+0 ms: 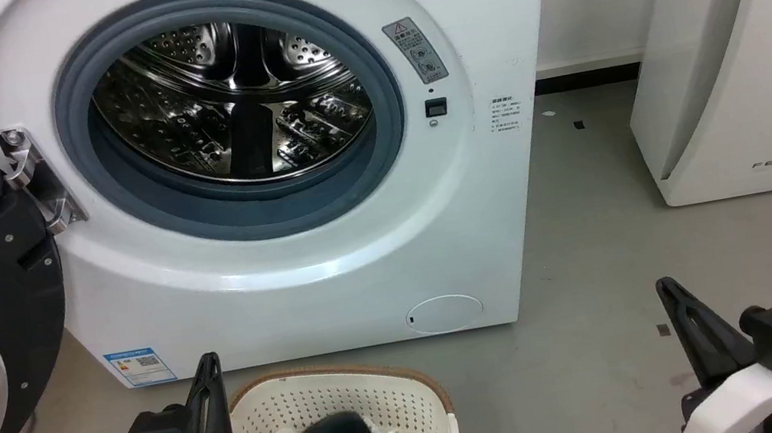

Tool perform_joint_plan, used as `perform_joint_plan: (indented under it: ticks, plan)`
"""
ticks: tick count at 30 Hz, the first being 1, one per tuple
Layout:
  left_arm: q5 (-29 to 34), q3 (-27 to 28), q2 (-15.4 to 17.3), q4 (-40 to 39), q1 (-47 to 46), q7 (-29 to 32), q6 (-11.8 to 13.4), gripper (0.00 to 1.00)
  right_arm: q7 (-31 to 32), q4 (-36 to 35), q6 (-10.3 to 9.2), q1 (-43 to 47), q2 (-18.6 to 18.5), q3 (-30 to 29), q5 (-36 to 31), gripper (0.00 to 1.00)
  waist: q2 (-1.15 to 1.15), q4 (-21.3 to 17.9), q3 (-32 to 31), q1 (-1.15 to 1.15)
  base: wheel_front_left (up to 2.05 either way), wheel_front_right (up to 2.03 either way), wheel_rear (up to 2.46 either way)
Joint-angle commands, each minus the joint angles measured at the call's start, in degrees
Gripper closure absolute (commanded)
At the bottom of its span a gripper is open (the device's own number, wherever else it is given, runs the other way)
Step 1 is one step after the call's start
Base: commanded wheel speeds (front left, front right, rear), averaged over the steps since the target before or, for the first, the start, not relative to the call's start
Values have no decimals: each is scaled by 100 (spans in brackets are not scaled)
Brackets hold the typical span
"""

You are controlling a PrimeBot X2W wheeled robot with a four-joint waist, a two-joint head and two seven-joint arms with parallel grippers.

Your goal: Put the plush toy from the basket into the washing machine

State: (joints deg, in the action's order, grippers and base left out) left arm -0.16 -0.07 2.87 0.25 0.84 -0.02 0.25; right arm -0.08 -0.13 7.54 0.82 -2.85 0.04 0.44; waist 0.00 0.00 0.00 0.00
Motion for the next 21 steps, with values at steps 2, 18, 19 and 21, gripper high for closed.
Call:
perform_joint_plan:
  ticks: [2, 18, 19, 21]
  plan:
    - [16, 7, 0, -25, -84, 2, -25, 100, 8, 13, -5, -82, -3, -4, -44, 100, 0, 0, 0, 0, 0, 0, 0]
    - [-74, -104, 0, 83, 3, -114, 36, 0, -115, 18, 0, 14, 0, -18, 95, 0, 0, -10, 15, 0, 0, 0, 0]
    - [-82, -116, 0, 95, 2, -126, 40, 0, -127, 19, 0, 15, 0, -25, 103, 0, 0, -12, 20, 0, 0, 0, 0]
    - [-99, -137, 0, 121, -2, -150, 47, 0, -151, 25, -1, 14, 0, -42, 112, 0, 0, -17, 30, 0, 0, 0, 0]
